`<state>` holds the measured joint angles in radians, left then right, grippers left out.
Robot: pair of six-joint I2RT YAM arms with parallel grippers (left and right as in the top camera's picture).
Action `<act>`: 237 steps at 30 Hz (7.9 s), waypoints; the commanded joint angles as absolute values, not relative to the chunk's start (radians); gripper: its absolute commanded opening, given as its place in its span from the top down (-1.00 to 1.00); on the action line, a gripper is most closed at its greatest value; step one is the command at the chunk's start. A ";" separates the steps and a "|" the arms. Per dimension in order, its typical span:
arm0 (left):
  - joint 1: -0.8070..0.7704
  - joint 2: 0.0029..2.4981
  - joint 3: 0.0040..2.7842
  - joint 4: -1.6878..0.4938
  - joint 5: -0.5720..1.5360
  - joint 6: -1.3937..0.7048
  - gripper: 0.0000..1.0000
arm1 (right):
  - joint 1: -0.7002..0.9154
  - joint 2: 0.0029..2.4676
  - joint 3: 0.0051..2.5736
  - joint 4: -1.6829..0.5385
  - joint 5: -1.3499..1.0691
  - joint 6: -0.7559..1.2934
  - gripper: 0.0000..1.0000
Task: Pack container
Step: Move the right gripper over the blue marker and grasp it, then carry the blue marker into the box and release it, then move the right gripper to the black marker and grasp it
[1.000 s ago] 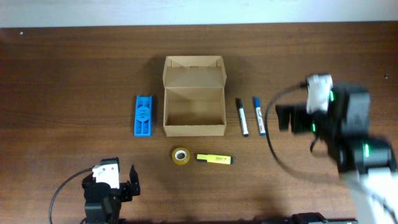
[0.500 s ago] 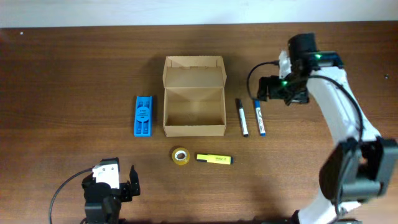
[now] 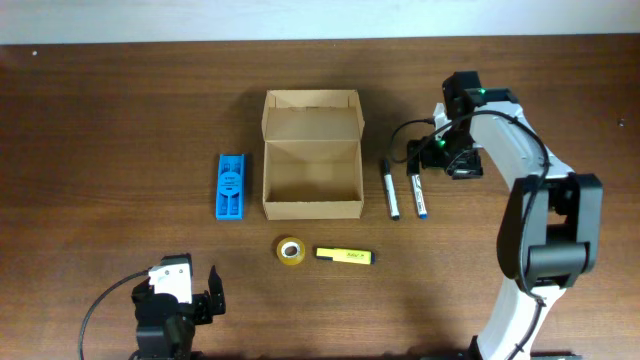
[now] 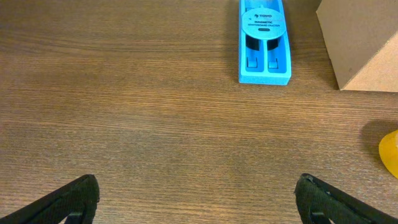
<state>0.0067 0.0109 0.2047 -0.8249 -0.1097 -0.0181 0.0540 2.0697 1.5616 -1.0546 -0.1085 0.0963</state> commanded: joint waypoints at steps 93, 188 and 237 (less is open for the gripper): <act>0.003 0.005 0.197 -0.823 -0.118 0.001 -0.99 | 0.656 2.159 1.966 -1.095 -0.038 -0.259 0.83; 0.003 0.005 0.197 -0.823 -0.118 0.001 -0.99 | 0.283 1.776 0.984 -0.387 -0.227 0.276 -0.99; 0.003 0.005 0.197 -0.823 -0.118 0.001 -0.99 | 0.356 1.916 0.984 -0.447 0.001 0.215 0.50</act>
